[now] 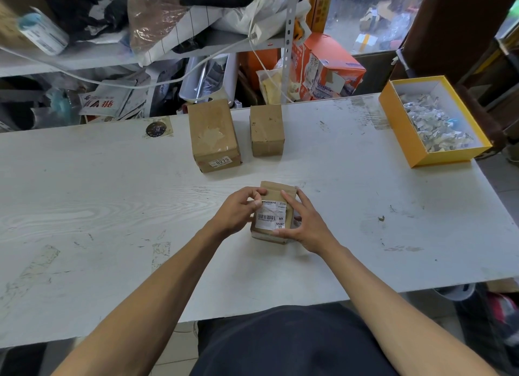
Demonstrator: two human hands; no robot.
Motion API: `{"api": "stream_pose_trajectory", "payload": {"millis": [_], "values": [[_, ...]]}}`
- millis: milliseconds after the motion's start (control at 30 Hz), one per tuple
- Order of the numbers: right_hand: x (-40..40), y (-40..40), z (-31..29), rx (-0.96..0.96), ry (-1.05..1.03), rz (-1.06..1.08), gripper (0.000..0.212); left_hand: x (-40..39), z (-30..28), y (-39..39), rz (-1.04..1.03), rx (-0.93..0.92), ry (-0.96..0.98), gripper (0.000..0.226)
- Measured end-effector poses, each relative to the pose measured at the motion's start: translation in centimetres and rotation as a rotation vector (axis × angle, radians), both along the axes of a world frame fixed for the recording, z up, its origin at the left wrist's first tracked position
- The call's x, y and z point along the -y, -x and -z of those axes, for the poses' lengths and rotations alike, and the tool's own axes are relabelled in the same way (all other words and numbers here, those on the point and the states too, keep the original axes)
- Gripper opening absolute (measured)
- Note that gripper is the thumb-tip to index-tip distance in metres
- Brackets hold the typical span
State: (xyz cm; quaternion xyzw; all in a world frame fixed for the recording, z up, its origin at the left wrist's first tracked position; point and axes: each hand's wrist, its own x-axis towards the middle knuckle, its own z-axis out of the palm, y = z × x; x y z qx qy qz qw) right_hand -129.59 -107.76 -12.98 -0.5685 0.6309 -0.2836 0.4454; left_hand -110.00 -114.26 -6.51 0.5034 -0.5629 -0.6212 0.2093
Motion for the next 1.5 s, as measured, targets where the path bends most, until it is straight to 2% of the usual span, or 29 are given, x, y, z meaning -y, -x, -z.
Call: {"api": "stream_pose_trajectory", "payload": {"millis": [733,967,1100,1500], "values": [[0.0,0.1,-0.3,0.005,-0.023,-0.018,0.102,0.9,-0.1,-0.7,-0.004,-0.028,-0.072,0.022],[0.0,0.3,-1.0,-0.041,-0.052,-0.041,0.104,2.8,-1.5,-2.6,-0.156,-0.107,-0.091,0.014],[0.0,0.2,-0.9,-0.039,-0.058,-0.035,0.106,3.1,-1.4,-4.2,-0.2,-0.091,-0.101,0.009],[0.7,-0.1,-2.0,-0.067,-0.072,-0.109,0.103,1.6,0.1,-7.0,-0.339,-0.136,-0.189,0.017]]}}
